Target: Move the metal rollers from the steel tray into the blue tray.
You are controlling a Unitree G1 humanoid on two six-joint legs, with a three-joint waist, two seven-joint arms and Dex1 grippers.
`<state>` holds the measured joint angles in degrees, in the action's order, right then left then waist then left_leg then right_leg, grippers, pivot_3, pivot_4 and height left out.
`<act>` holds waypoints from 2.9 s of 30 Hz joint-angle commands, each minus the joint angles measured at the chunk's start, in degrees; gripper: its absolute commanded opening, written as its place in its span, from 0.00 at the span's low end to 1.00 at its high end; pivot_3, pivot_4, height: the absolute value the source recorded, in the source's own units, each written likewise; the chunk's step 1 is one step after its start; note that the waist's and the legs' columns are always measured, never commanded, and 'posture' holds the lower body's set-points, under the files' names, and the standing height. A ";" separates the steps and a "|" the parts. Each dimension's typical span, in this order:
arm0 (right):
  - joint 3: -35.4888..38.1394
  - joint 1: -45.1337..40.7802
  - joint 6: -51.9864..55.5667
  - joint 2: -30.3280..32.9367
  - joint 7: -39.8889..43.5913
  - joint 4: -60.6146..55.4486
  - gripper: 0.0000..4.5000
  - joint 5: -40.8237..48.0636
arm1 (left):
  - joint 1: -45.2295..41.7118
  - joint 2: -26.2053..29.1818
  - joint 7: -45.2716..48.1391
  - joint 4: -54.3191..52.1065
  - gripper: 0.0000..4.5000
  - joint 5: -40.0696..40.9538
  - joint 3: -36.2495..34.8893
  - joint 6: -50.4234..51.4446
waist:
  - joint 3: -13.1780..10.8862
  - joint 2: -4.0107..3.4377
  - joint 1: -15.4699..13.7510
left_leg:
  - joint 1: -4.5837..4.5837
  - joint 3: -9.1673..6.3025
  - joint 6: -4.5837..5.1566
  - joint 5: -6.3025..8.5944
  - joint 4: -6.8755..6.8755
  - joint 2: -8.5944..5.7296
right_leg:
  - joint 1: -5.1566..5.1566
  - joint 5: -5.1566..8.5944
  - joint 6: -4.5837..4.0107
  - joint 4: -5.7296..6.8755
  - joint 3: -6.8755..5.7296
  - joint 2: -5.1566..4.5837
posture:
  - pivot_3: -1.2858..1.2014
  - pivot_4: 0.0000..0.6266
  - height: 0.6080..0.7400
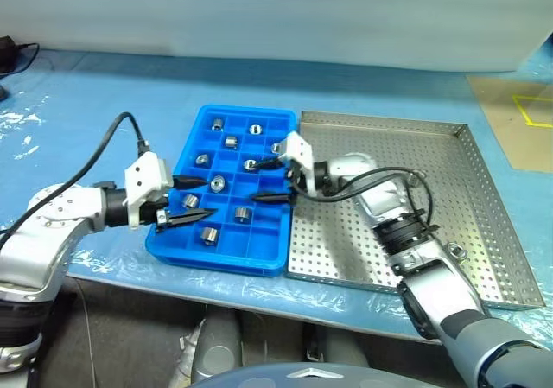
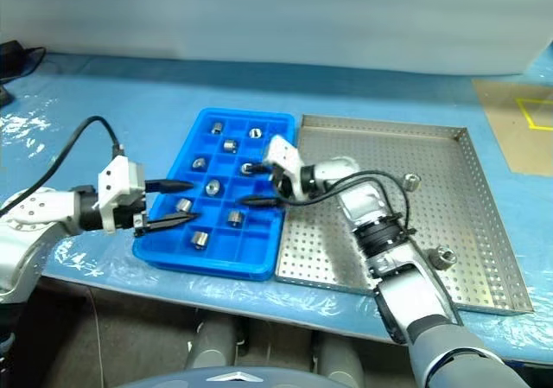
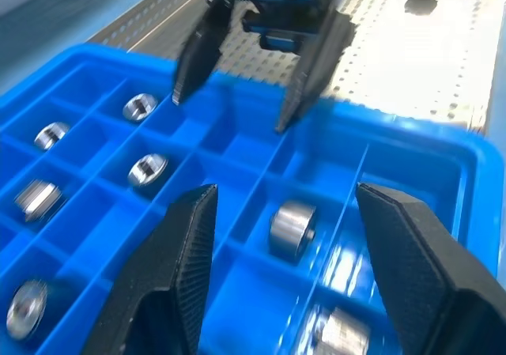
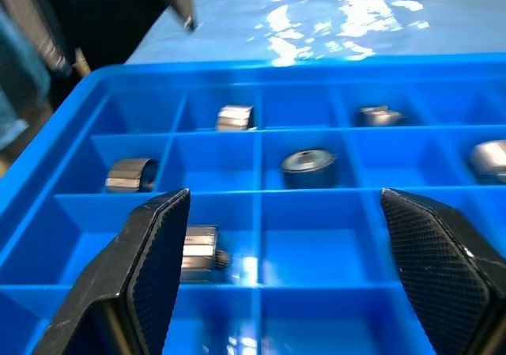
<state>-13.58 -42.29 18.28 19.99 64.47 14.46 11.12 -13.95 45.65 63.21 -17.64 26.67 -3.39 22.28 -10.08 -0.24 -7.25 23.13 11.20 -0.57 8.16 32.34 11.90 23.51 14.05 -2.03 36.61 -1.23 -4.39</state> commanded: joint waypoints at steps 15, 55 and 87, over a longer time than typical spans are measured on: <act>23.00 15.50 -0.86 16.40 -22.72 -4.35 0.87 -1.12 | -20.15 -16.43 10.63 21.66 0.65 -6.33 16.15 -12.16 | 0.00 0.02 5.73 | -0.03 0.40 0.07 0.02 0.16 -0.04 | 0.00 0.00 0.00 0.01 0.16 0.18 | 0.40 0.24 1.00; 17.93 8.40 -18.11 10.67 -28.41 24.33 0.37 -6.80 | -17.44 -12.93 11.16 17.61 0.65 -6.45 14.33 -9.95 | -0.01 -0.02 7.37 | -0.01 0.48 0.38 0.22 0.45 -0.02 | -0.14 -0.01 -0.02 0.00 0.16 0.14 | 0.43 0.24 1.00; -5.77 -0.67 -6.45 -2.87 1.99 5.23 0.37 -1.04 | 6.51 2.11 -0.93 -6.01 0.65 -0.01 -7.75 1.72 | -0.10 0.05 0.91 | 0.36 0.16 0.14 0.09 -0.17 0.10 | 0.56 0.07 -0.11 -0.10 0.11 0.08 | 0.62 0.24 1.00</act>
<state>-19.52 -40.90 14.93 17.59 66.13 18.25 10.59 -7.76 46.97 63.64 -20.91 25.51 -8.22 23.59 -10.18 -0.19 -6.34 23.50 11.33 -0.44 8.24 32.16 12.00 24.07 14.12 -2.15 36.51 -1.14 -4.31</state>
